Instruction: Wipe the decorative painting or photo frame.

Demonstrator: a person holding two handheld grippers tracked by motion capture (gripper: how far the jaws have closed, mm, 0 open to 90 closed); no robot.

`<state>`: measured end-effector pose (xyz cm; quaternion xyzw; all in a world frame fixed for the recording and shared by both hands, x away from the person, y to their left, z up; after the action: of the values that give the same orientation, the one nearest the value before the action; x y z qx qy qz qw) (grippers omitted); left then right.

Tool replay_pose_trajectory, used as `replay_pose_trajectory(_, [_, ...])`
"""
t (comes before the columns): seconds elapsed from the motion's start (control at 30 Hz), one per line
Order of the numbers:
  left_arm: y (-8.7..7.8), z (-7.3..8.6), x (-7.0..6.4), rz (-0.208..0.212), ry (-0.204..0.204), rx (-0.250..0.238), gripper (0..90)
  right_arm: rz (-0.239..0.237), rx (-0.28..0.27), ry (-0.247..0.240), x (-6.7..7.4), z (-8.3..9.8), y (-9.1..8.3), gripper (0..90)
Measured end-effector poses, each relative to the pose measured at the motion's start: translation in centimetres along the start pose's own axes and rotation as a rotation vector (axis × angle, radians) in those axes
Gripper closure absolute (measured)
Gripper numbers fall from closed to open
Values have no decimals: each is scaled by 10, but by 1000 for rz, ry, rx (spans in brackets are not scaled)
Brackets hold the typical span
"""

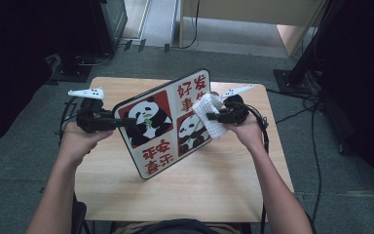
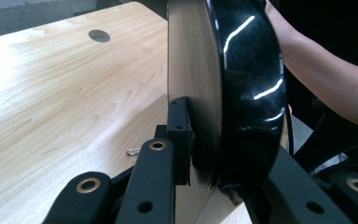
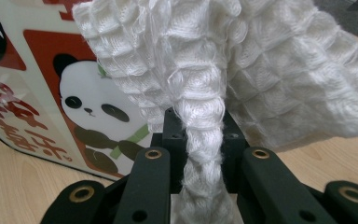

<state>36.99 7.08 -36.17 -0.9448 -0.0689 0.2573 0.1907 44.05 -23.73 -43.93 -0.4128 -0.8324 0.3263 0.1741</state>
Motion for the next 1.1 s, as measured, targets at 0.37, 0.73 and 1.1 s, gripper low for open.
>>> replay_pose_trajectory(0.37, [0,0,1,2,5,6,784,3,13,4,1,14,7,785])
replay_pose_trajectory(0.73, [0,-1,1,11,1,8,782,26,27,14,1,33,17,783])
replay_pose_trajectory(1.1, [1,-1,0,12,1,11,780,29,60,41,3,53,27,783])
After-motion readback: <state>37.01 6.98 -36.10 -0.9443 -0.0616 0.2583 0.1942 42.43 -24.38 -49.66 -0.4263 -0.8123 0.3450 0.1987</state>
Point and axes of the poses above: each handheld gripper's, and its own axes: y roughly forward along the jaws, z roughly out of its underside, x roughly to its left, the point moved 8 cm from there along y, roughly forward along the jaws, and after that the axes turned 13 degrees about z, right-handed, at the moved point
